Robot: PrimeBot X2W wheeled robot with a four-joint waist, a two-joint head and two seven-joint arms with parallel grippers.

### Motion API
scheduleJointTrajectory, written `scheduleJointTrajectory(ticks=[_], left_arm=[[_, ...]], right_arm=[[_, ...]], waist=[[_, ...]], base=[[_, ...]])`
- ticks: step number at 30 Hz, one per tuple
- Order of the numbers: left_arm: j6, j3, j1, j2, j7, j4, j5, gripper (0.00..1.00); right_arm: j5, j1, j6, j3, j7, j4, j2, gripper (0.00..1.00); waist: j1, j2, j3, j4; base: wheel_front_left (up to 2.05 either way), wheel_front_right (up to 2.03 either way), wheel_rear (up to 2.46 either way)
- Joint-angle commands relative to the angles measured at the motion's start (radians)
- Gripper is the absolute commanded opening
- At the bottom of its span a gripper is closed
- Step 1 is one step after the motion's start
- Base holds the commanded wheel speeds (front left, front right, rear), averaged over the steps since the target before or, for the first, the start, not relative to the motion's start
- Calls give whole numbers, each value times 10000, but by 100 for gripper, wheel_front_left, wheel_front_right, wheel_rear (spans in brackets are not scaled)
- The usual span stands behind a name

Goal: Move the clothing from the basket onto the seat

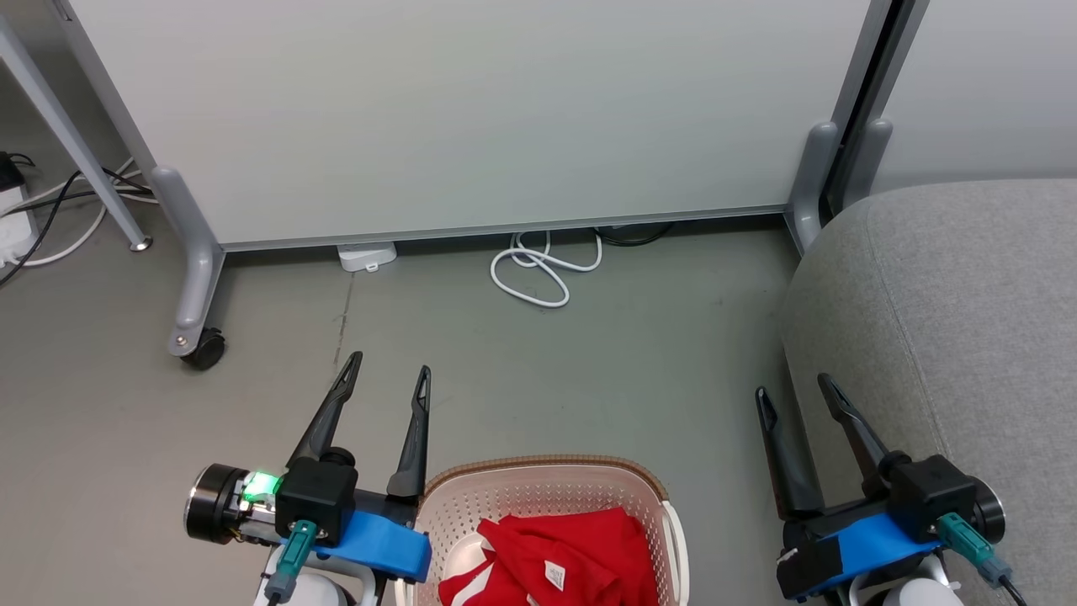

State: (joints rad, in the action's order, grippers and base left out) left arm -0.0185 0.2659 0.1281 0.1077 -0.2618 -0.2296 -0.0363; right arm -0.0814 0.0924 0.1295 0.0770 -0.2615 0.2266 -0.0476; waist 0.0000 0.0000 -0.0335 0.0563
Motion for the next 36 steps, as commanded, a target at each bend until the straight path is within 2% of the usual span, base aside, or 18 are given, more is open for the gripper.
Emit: scheduleJointTrajectory(ticks=[1,23,36], left_arm=[[-45,-48,125,-19,-49,-30,30,100],[-508,-448,83,-262,-47,-398,-290,100],[-680,-532,289,-338,-47,-512,-152,100]], right_arm=[[-1,82,22,12,-56,14,-47,100],[-700,102,20,11,-54,335,-44,100],[-672,212,20,38,-54,218,-44,100]], waist=[[0,0,1,10],[0,0,44,3],[0,0,-195,-124]], base=[[0,0,0],[0,0,0],[0,0,0]])
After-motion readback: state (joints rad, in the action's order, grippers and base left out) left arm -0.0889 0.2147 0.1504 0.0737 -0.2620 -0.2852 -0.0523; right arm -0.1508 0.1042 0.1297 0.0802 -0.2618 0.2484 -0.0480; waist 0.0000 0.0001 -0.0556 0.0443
